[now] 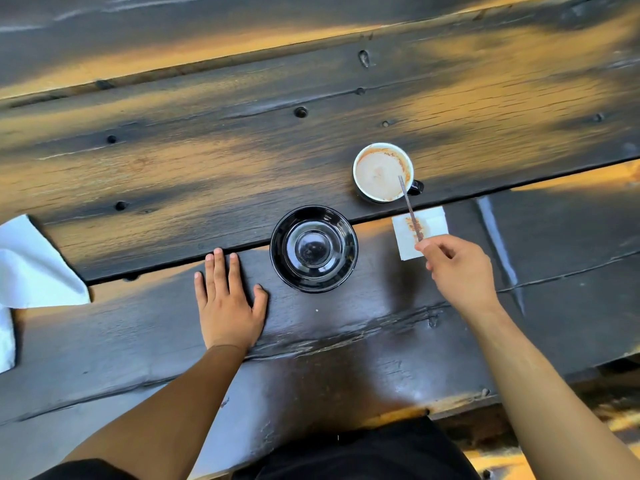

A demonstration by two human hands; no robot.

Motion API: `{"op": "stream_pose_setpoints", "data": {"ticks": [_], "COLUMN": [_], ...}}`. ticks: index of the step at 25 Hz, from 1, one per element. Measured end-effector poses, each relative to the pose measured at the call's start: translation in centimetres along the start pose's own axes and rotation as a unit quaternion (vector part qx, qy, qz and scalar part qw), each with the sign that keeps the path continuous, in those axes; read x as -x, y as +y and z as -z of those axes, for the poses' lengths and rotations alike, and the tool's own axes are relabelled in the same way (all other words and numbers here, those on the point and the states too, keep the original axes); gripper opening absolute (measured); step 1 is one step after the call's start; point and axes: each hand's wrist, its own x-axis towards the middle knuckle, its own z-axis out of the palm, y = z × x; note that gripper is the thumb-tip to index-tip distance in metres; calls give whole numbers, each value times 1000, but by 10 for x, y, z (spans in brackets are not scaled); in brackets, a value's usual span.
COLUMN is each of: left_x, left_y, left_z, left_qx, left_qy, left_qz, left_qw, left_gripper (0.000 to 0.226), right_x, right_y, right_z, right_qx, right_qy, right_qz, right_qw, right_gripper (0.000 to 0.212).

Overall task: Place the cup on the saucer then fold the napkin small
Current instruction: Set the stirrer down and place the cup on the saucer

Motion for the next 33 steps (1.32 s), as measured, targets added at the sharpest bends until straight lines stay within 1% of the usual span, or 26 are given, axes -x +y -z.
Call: {"op": "stream_pose_setpoints", "data": {"ticks": [2,7,11,15,17,19,21,22,24,26,27,30,33], "left_x": [0,0,-1,0,0,0,0,0,0,0,0,0,0], "left_y": [0,-3,-4,-3,-3,-3,-3,-3,-2,-2,-2,-2,0], "left_z": [-1,-5,-7,-6,-5,-5,-5,-4,-4,-3,-3,-2,-1], "left_qx": [0,0,2,6,5,5,5,5,5,3,3,-1,-5], "left_qy": [3,9,12,13,12,9,8,8,10,9,8,8,6], "left_qz": [0,-3,-3,-3,-1,-3,-3,-3,-3,-3,-3,-3,-4], "left_qw": [1000,1000,1000,1000,1000,1000,1000,1000,1000,1000,1000,1000,1000], "left_gripper": [75,74,73,73,74,74,74,74,74,74,74,74,75], "right_x": [7,16,10,4,4,2,-9,-17,-37,-60,-72,-104,-124], "right_y": [23,70,81,78,75,68,53,43,19,-3,-11,-25,-27], "right_z": [6,5,-3,-5,-2,2,6,7,7,6,5,4,2], "right_qx": [5,27,32,46,77,113,125,107,21,-67,-83,-76,-78], "right_qy": [5,-14,-17,-13,-20,-10,5,5,-13,-48,-69,-133,-187], "right_qz": [-14,-76,-99,-130,-132,-118,-92,-75,-34,-1,10,4,-19], "right_qw": [1000,997,994,990,988,987,988,991,999,997,994,988,979], "right_gripper": [18,21,20,30,36,41,39,34,22,24,27,31,26]}}
